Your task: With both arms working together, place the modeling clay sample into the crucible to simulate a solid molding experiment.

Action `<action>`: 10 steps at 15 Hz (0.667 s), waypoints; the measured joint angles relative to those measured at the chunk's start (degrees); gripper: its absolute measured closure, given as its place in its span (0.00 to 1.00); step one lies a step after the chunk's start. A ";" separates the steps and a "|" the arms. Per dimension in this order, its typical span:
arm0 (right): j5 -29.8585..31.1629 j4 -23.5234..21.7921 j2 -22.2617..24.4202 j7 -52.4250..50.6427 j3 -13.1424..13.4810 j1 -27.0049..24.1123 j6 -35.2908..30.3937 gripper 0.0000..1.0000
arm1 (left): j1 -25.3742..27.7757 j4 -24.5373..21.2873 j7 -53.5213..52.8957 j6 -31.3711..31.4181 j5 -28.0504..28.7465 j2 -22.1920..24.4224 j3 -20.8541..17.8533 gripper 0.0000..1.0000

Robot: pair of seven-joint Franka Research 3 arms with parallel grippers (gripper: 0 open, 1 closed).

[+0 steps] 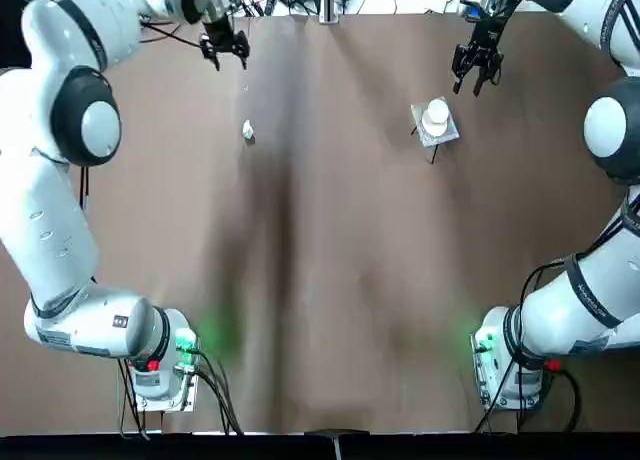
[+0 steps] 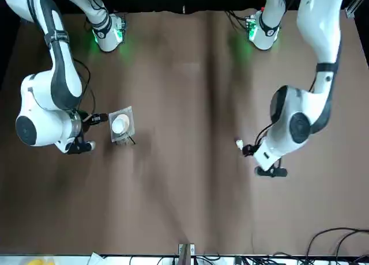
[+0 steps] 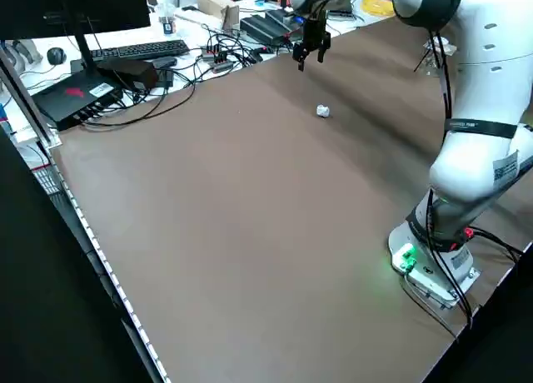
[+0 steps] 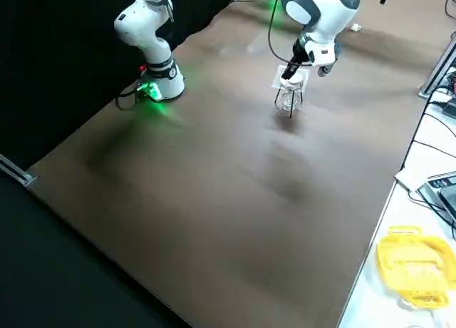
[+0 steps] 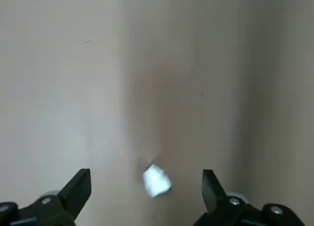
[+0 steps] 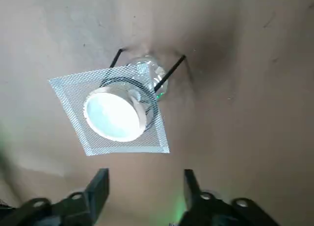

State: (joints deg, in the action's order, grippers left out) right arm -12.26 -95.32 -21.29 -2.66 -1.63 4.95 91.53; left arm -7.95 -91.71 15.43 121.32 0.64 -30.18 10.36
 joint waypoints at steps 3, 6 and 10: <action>-0.21 -0.23 -1.85 -0.34 -0.23 0.42 1.54 0.43 | -2.86 0.09 5.38 7.65 0.06 -4.73 -0.08 0.00; -0.33 -0.27 -4.20 -0.46 -0.43 1.30 2.18 0.53 | -3.77 0.01 6.71 7.82 0.53 -7.47 -0.29 0.00; -1.18 -0.27 -5.92 -0.48 -0.51 2.33 2.52 0.59 | -3.20 -0.36 6.72 2.58 2.57 -8.37 -0.85 0.00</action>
State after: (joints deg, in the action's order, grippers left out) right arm -13.44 -95.59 -27.22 -3.14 -2.14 7.28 94.05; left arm -11.15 -92.07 22.16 123.91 3.20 -38.56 9.52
